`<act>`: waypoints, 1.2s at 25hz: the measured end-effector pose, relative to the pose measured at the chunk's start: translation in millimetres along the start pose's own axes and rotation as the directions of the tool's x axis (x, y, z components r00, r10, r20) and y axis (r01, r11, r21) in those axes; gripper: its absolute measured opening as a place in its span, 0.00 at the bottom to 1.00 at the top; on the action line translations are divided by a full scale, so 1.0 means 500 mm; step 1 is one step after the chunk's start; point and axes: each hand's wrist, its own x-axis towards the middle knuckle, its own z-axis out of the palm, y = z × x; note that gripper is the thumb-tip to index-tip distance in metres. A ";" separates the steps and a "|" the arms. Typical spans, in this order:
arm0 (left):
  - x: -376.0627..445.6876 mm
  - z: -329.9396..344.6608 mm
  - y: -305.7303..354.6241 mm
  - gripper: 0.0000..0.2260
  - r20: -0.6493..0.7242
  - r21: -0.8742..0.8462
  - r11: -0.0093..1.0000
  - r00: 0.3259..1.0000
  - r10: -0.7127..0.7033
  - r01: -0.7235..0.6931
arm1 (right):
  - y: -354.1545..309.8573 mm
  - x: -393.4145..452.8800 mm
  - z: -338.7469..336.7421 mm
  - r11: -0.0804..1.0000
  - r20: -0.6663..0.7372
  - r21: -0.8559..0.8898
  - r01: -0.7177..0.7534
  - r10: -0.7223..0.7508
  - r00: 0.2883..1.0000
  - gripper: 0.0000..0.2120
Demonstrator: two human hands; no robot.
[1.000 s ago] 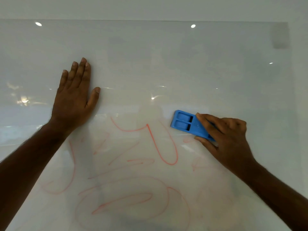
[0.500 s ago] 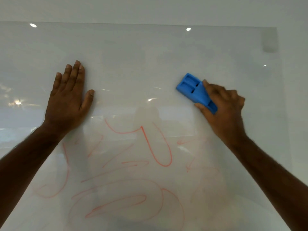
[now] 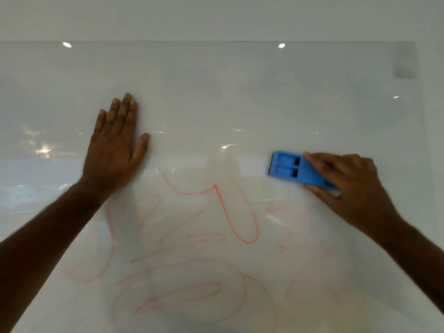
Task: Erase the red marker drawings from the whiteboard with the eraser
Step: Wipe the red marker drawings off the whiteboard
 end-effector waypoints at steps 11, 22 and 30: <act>-0.001 -0.004 0.002 0.33 0.015 -0.008 1.000 1.000 0.001 -0.001 | -0.235 0.046 0.047 0.992 -0.014 0.105 0.073 -0.071 0.997 0.28; -0.006 0.000 -0.001 0.32 -0.005 -0.002 1.000 1.000 0.002 -0.002 | -0.131 0.077 0.036 0.993 -0.080 0.077 -0.093 0.099 0.992 0.29; -0.008 -0.006 -0.002 0.32 0.002 -0.023 1.000 1.000 0.009 -0.009 | -0.309 0.064 0.072 0.994 -0.095 0.049 0.097 -0.092 0.991 0.28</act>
